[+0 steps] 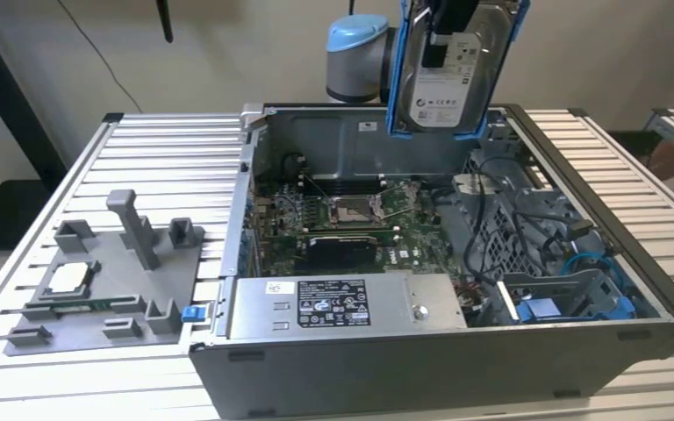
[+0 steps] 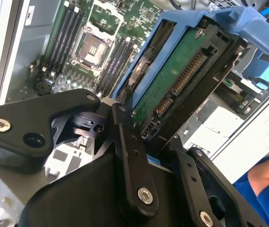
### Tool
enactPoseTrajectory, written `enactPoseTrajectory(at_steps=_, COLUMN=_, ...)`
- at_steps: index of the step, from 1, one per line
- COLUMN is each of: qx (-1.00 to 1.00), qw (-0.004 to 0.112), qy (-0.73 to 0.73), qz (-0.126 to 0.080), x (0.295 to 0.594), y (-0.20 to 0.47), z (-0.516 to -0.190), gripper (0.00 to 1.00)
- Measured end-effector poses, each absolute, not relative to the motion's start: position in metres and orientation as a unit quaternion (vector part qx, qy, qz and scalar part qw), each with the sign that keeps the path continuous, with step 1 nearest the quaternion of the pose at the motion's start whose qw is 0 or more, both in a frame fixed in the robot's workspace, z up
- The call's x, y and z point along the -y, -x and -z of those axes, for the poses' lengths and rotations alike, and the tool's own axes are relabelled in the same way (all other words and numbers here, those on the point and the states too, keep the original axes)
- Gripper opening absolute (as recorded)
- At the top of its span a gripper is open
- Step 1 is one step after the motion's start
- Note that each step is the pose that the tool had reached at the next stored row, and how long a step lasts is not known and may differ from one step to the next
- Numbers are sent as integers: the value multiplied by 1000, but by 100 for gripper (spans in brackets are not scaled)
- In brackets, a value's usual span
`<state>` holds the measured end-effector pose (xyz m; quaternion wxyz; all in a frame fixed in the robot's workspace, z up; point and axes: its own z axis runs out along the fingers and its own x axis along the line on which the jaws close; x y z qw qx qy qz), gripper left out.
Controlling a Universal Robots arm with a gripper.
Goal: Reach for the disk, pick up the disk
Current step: 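Pick up the disk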
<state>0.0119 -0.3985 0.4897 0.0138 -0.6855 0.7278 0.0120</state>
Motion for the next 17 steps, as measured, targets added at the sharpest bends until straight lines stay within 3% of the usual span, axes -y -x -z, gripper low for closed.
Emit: enactPoseTrajectory(at_steps=17, qx=-728, qw=14, qy=685, qz=-12, x=429, y=-12, z=-488, gripper=0)
